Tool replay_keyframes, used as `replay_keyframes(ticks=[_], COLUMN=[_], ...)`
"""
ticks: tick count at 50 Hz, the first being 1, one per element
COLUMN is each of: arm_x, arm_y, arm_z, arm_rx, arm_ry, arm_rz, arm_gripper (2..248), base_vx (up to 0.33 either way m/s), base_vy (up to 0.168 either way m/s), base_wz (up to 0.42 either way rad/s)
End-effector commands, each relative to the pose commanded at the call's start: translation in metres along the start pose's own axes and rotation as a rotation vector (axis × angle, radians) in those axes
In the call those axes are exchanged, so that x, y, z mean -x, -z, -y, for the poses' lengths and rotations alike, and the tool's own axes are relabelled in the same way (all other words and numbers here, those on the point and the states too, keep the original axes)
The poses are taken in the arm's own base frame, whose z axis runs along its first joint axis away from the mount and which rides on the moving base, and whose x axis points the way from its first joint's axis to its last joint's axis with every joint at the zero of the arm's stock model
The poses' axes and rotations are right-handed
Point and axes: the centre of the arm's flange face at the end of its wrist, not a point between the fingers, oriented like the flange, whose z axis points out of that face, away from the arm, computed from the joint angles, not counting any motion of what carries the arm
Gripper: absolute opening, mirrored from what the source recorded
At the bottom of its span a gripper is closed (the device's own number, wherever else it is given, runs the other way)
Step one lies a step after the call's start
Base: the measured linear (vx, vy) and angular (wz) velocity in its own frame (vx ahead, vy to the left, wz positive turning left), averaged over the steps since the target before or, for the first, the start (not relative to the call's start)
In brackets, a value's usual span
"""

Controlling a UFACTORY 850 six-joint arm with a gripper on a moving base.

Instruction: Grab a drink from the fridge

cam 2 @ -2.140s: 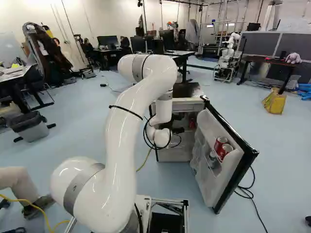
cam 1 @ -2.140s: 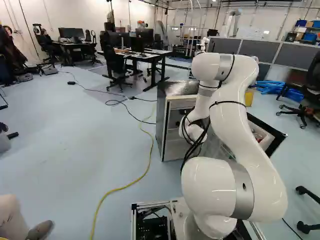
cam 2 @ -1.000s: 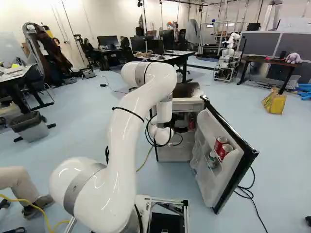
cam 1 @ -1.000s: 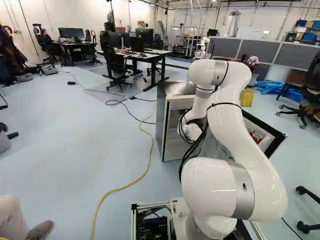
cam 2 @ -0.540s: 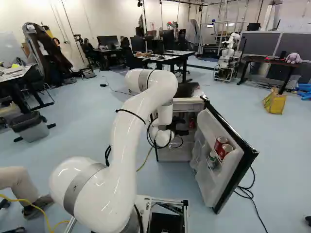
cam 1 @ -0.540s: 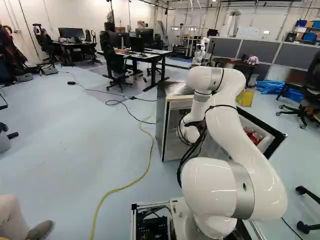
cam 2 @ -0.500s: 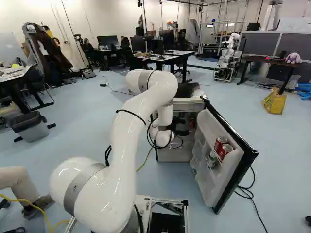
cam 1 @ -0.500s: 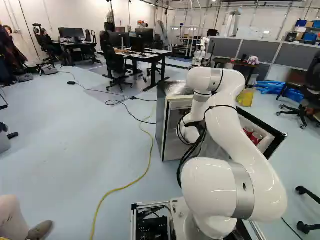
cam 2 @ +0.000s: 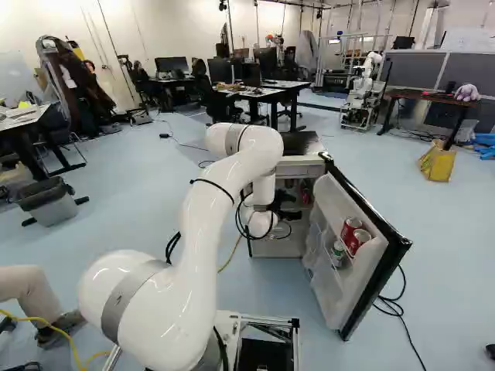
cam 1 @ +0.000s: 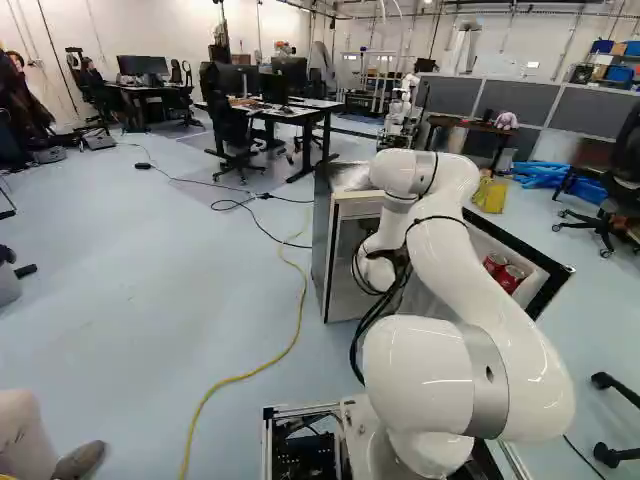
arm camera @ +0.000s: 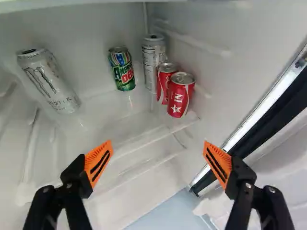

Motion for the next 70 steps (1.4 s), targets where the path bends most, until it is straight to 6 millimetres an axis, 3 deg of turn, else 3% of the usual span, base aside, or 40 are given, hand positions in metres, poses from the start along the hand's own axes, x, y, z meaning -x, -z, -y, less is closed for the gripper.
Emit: replay_keyframes(ticks=[12, 43, 68, 70], arm_x=[0.009, 0.003, 0.002, 0.002], arm_y=[-0.011, -0.031, -0.033, -0.033], arm_z=[0.001, 0.006, 0.006, 0.006], arm_rx=[0.015, 0.047, 0.053, 0.053], arm_ry=[-0.006, -0.022, -0.024, -0.024], arm_rz=[-0.023, -0.124, -0.138, -0.138], arm_gripper=[247, 247, 247, 235], base_vx=[0.000, 0.000, 0.000, 0.000], base_vy=[0.000, 0.000, 0.000, 0.000], base_wz=[0.000, 0.000, 0.000, 0.000])
